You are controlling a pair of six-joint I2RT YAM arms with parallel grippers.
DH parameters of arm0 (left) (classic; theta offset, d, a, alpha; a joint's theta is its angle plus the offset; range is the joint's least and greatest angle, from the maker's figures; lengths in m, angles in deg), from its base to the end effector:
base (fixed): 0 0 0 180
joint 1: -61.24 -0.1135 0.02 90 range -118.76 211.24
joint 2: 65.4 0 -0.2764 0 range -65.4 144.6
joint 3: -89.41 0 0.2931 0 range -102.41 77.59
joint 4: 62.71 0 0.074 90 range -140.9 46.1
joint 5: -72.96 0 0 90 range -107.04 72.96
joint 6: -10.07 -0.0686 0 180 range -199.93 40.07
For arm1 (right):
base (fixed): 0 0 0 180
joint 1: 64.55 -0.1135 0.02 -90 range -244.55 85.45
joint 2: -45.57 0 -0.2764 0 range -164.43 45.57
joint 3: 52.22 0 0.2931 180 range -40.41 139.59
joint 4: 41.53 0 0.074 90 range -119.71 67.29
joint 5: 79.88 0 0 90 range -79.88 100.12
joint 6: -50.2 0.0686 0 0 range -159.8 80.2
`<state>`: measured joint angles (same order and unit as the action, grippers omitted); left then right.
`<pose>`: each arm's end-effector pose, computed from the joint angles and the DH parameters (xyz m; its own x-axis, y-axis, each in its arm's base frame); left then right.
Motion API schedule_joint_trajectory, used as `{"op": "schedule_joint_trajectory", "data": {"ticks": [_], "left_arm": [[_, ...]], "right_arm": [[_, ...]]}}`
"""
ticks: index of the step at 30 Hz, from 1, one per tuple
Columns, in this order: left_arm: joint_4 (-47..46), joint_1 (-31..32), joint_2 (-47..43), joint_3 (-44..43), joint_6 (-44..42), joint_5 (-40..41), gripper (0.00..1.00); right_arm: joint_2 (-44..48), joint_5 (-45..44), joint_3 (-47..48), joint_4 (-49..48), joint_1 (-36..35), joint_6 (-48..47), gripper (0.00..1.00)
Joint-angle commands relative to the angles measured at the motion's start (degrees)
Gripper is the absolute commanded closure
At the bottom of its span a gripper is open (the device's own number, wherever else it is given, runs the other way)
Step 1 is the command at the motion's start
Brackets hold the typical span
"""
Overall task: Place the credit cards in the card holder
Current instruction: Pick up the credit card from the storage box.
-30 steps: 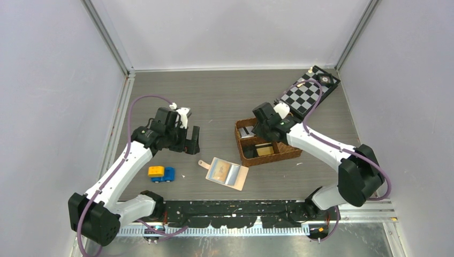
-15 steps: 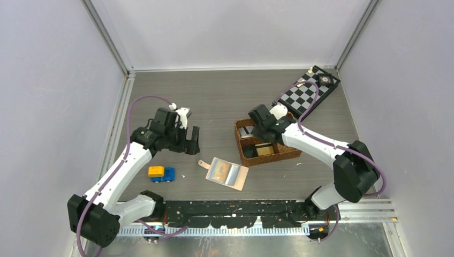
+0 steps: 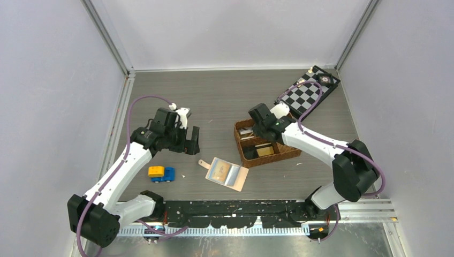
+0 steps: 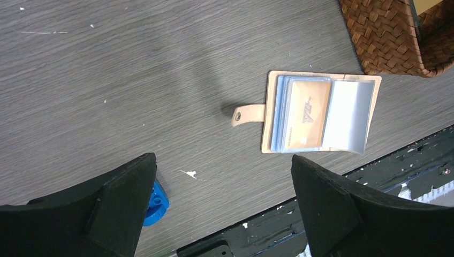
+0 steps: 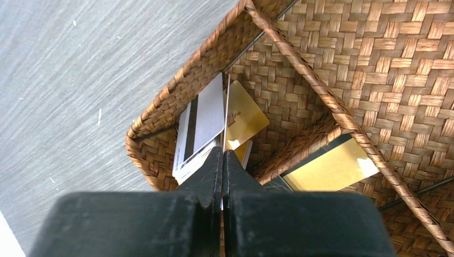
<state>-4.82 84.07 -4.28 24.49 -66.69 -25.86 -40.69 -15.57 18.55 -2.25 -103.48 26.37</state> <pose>0.2375 -0.1114 0.2601 -0.8334 0.1053 -0.5425 0.2829 0.9246 -0.2552 0.3009 0.2048 0.2001 -0.5968 0.5776 -0.5570 0.4311 0.8162 0.3846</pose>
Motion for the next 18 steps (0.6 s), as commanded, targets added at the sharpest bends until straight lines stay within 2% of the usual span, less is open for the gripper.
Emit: {"op": "schedule_joint_trajectory", "data": {"ticks": [1,7,12,15,18], "left_arm": [[-1.4,-0.3,-1.1,-0.3,-0.1,0.2,0.00],[-2.3,-0.3,-1.1,-1.8,1.6,-0.8,0.02],[-6.6,-0.2,-2.5,-2.3,7.4,-4.7,0.06],[-11.4,-0.2,-2.3,-2.2,12.9,-9.8,0.09],[-18.8,0.0,-1.8,-1.8,19.4,-14.3,0.12]], "right_arm": [[4.4,-5.0,0.2,-3.1,-0.3,1.8,1.00],[10.2,-7.4,-1.1,-7.3,-0.2,-1.2,1.00],[15.6,-6.7,-2.4,-7.3,-0.3,-4.3,1.00],[20.5,-3.6,-5.0,-9.4,-0.2,-6.8,1.00],[26.3,1.9,-9.8,-16.3,-0.2,-10.7,1.00]]}}
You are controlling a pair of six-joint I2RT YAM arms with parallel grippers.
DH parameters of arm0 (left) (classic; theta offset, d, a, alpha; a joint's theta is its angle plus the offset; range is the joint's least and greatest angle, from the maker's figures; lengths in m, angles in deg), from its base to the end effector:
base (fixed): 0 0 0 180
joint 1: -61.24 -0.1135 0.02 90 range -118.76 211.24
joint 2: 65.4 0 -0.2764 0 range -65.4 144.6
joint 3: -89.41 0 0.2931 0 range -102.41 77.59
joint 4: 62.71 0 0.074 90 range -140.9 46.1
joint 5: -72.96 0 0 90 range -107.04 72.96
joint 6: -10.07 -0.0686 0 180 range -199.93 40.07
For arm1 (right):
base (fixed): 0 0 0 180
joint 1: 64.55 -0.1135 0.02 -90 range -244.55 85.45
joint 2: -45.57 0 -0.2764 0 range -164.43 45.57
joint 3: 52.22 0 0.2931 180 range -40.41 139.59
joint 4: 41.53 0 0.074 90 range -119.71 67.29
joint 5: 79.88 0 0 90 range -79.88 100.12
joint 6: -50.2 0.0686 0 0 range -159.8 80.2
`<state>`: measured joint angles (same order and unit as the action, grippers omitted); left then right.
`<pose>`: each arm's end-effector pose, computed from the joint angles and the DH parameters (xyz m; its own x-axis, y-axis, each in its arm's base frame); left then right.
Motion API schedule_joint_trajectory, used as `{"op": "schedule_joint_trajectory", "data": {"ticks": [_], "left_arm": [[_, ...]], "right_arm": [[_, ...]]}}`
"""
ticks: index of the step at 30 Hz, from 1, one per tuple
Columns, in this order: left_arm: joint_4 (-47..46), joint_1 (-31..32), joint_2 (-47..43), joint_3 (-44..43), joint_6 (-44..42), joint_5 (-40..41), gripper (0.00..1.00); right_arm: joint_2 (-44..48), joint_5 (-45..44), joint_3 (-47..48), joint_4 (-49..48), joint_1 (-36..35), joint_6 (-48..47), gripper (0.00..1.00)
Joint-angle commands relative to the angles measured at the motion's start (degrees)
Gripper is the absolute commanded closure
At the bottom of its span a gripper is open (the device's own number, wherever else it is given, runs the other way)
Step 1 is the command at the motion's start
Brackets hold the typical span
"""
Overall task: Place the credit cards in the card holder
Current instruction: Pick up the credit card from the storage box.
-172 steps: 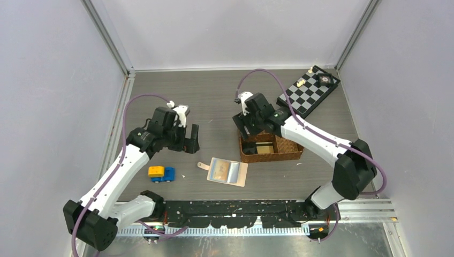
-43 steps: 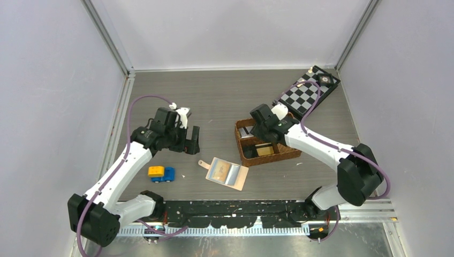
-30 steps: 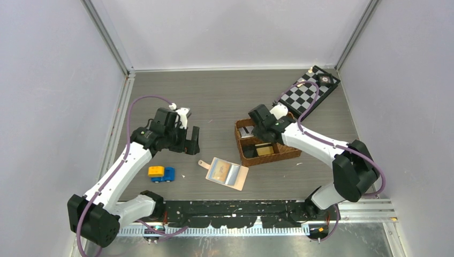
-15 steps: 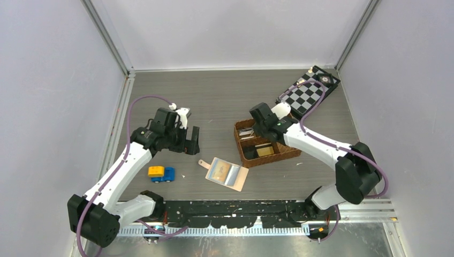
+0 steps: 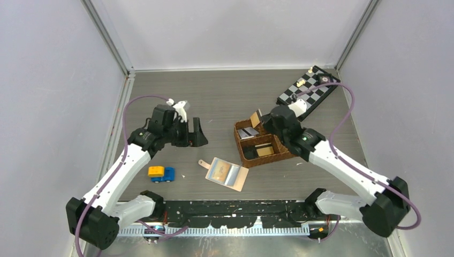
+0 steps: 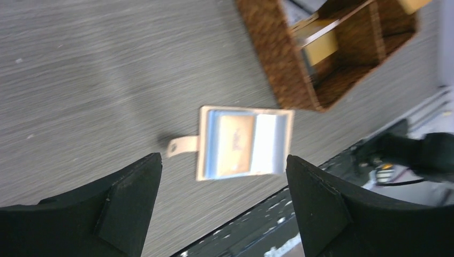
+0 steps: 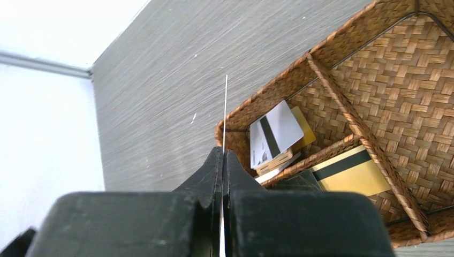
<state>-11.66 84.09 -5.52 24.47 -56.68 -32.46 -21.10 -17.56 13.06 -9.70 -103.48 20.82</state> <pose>0.2423 -0.1219 0.2776 -0.8239 -0.0657 -0.5629 0.2387 0.8605 -0.4500 0.2661 0.1740 0.2864 -0.4305 0.6442 -0.6322 0.2467 0.7577 0.6041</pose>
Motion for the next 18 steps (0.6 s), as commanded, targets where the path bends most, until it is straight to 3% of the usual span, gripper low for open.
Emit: {"op": "schedule_joint_trajectory", "data": {"ticks": [1,9,18], "left_arm": [[-15.1,0.3,-0.6,-1.2,12.0,-9.0,0.13],[-41.2,7.1,1.0,3.2,28.2,-10.9,0.13],[-57.3,11.4,5.1,4.5,35.5,-11.0,0.14]], "right_arm": [[9.4,6.4,-6.5,-11.9,-0.3,-7.0,1.00],[21.5,22.3,-19.8,-37.2,-0.3,-13.1,0.99],[24.4,26.9,-24.4,-52.4,-0.4,-7.8,1.00]]}}
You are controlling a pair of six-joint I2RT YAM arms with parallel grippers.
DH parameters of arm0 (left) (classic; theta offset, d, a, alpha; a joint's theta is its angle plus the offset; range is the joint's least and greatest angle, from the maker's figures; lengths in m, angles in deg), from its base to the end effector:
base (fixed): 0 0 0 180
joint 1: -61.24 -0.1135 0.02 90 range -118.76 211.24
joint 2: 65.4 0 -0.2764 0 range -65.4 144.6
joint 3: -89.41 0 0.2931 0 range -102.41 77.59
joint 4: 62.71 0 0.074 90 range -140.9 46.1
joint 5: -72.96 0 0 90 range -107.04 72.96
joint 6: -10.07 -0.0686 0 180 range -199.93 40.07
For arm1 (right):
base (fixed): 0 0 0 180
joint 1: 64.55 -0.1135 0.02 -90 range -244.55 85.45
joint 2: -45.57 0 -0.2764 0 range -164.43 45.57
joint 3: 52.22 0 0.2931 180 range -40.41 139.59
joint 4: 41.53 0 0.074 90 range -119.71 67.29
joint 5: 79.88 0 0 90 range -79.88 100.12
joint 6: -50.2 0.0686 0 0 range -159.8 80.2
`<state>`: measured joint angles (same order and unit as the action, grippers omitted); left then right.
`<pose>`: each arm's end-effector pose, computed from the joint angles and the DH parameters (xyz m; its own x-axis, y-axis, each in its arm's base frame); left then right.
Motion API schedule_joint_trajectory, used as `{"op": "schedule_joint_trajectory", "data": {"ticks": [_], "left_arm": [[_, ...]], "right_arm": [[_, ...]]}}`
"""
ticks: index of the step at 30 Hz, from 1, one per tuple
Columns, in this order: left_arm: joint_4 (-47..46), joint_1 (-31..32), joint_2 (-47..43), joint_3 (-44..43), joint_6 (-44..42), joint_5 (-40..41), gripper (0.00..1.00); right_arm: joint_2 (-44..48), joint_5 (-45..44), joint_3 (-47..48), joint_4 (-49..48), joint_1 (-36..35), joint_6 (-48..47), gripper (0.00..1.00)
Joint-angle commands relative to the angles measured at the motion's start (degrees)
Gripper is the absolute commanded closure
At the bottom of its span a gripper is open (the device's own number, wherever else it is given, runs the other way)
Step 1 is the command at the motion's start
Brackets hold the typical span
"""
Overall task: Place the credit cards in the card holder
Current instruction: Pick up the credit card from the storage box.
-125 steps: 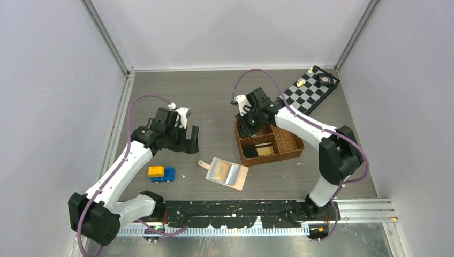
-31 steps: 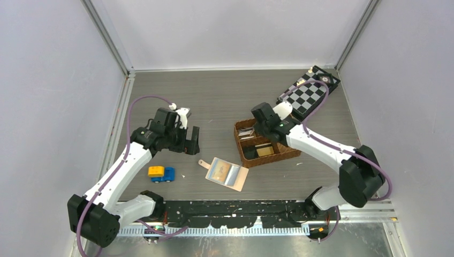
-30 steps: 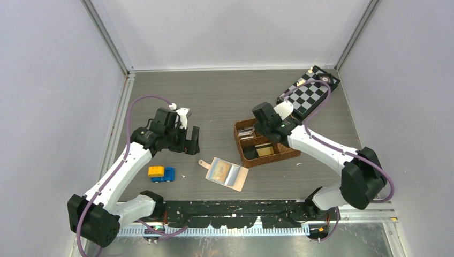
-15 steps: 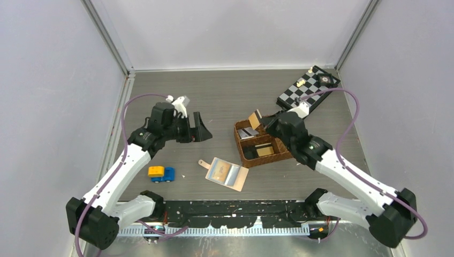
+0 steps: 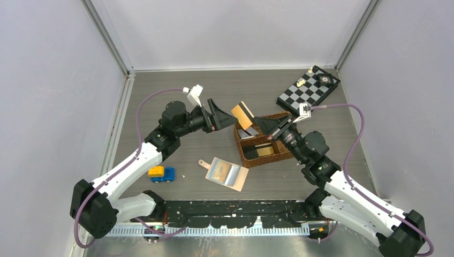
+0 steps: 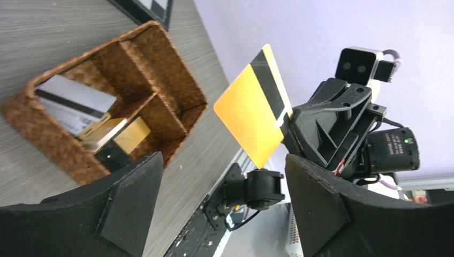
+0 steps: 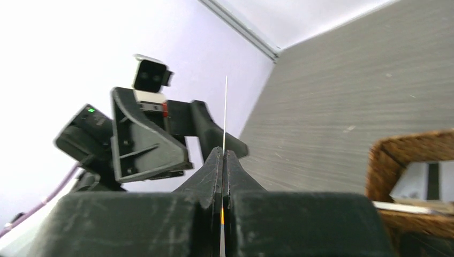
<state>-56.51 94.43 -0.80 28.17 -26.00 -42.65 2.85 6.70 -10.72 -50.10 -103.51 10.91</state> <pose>0.2583 -0.2044 0.3234 -0.7692 -0.3678 -0.5226 0.3883 0.3804 -0.8393 0.1980 0.1548 0.3130 -0.3872 0.6805 -0.6221 -0.4453 0.4528 0.7724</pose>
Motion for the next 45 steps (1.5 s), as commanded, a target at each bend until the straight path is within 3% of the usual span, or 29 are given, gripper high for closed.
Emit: {"op": "schedule_joint_trajectory", "data": {"ticks": [1,5,12,18,19,23,27,30,33,39,45], "left_arm": [[-13.5,1.3,0.5,0.9,5.3,-0.8,0.15],[-15.9,1.5,0.9,1.4,6.5,-0.7,0.24],[-22.9,1.5,1.0,3.1,8.9,-1.3,0.54],[-24.3,1.5,0.3,4.3,8.9,-1.8,0.98],[-23.9,1.5,0.2,4.6,8.6,-1.9,1.00],[-19.1,1.3,-0.7,5.4,6.8,-3.4,1.00],[-10.5,0.6,-0.3,4.1,3.0,-8.5,1.00],[-5.9,0.5,0.6,2.6,-0.6,-14.4,1.00],[-0.9,0.4,0.8,1.5,-5.6,-18.8,1.00],[4.8,0.4,-1.3,2.2,-12.2,-24.2,1.00],[5.4,0.4,-2.5,2.8,-13.8,-25.4,1.00]], "right_arm": [[0.3,4.1,-0.8,-13.1,-0.4,2.6,0.99],[-0.6,5.7,-1.4,-16.9,-0.4,4.5,1.00],[-2.5,6.0,-2.0,-18.8,-0.7,5.8,0.99],[-2.5,4.5,-3.1,-16.1,-0.7,5.9,0.98],[-1.9,3.9,-2.8,-14.0,-0.8,5.6,0.92],[0.5,0.8,2.0,4.1,-0.5,0.5,0.56],[1.7,6.5,7.1,16.0,1.3,-5.8,0.37],[-1.2,15.0,11.5,23.8,3.4,-9.5,0.34],[-4.7,23.7,13.6,25.7,4.7,-10.0,0.36],[-9.7,37.5,13.3,19.8,5.0,-5.4,0.47],[-12.2,43.3,10.4,12.5,5.0,-0.7,0.55]]}}
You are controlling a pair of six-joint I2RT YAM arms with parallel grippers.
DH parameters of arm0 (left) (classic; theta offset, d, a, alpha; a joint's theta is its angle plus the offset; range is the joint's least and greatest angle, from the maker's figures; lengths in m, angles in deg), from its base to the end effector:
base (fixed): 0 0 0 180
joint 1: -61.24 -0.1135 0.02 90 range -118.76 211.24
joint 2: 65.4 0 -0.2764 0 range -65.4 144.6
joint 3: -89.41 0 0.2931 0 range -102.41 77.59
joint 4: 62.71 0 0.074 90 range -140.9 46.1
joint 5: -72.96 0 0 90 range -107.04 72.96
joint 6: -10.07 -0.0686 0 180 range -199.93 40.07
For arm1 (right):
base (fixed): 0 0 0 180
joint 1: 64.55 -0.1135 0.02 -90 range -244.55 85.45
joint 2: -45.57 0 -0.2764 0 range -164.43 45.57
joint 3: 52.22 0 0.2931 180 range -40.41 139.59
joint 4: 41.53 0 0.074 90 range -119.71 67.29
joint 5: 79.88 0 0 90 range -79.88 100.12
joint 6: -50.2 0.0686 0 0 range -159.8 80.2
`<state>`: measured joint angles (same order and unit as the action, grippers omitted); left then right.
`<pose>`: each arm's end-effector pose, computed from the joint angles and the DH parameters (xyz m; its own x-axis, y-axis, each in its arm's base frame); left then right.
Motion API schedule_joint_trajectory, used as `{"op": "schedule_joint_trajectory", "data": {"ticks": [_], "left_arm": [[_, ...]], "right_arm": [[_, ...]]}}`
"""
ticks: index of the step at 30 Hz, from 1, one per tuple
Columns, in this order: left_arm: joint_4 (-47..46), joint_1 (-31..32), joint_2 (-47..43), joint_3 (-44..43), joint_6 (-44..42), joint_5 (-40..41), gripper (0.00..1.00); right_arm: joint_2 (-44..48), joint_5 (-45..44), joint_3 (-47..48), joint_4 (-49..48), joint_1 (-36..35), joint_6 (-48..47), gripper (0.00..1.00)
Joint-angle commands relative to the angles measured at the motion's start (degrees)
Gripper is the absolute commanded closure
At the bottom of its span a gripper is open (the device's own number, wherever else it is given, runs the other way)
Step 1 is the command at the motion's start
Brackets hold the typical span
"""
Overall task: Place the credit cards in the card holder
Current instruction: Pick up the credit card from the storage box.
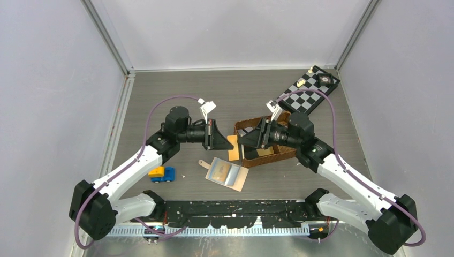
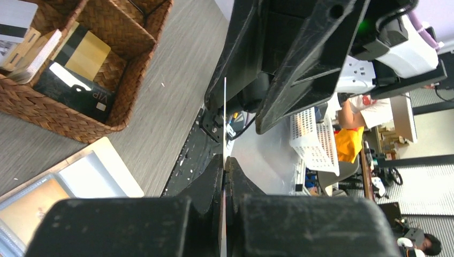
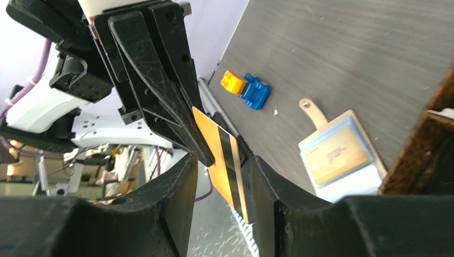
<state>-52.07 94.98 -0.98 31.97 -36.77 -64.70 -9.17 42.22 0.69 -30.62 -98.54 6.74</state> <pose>0.2264 -0.2122 0.2908 -0.8402 0.0072 -0.5422 0.5280 0.2381 -0.8152 0.2136 0.1880 0.3007 -0.7815 0.2147 -0.5859 -0.4886 0.3733 0.7886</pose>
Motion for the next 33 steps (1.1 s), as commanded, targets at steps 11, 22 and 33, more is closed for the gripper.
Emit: {"op": "schedule_joint_trajectory", "data": {"ticks": [11,22,33], "left_arm": [[-0.6,-0.2,-2.4,-0.2,-2.4,-3.1,1.00],[1.0,-0.1,-2.3,1.2,-3.2,-0.5,0.90],[27.2,-0.2,-5.2,1.0,-14.9,27.8,0.27]], "right_arm": [[-1.4,9.8,-6.6,-17.2,0.0,10.4,0.71],[-0.4,8.7,-13.5,-23.7,0.0,14.9,1.00],[7.5,-12.7,-18.2,-2.7,-2.9,17.9,1.00]]}}
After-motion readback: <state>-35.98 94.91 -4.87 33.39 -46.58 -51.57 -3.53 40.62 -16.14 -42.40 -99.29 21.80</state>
